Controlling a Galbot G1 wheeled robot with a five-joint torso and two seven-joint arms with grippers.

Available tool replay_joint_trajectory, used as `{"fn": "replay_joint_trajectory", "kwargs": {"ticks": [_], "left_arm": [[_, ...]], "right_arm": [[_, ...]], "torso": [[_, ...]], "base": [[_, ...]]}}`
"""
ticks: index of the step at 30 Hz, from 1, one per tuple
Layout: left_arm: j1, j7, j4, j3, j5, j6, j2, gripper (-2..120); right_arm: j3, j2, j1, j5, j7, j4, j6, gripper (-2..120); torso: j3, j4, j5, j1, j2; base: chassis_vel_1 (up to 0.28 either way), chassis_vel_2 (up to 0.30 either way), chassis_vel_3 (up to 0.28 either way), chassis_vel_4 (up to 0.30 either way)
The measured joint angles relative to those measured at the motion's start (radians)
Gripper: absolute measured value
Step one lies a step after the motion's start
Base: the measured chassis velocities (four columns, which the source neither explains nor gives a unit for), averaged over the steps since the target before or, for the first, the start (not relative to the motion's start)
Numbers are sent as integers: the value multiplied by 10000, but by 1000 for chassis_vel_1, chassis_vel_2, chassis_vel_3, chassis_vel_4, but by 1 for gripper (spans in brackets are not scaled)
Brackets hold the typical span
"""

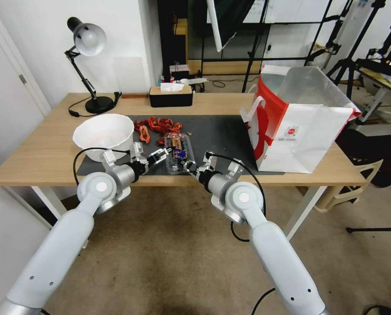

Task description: Close the takeout container lid, then place the container into the takeout bag.

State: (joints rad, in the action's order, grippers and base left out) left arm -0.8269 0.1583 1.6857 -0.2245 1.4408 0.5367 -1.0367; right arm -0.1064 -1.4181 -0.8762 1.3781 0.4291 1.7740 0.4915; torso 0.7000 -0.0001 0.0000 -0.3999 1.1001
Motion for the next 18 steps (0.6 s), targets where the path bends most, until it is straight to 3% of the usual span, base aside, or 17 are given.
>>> {"fn": "replay_joint_trajectory", "kwargs": {"ticks": [11,18], "left_arm": [[225,15,-125,219,-25,334,-9,100],[341,105,-264,320,8,337,-39,78]], "right_arm": [[13,-4,-35,0,2,90,20,0],[47,3,-76,0,4,144,31,0]], "torso": [[0,1,0,-1,0],[0,1,0,0,0]], "base": [[0,0,0,0],[0,0,0,0]]}}
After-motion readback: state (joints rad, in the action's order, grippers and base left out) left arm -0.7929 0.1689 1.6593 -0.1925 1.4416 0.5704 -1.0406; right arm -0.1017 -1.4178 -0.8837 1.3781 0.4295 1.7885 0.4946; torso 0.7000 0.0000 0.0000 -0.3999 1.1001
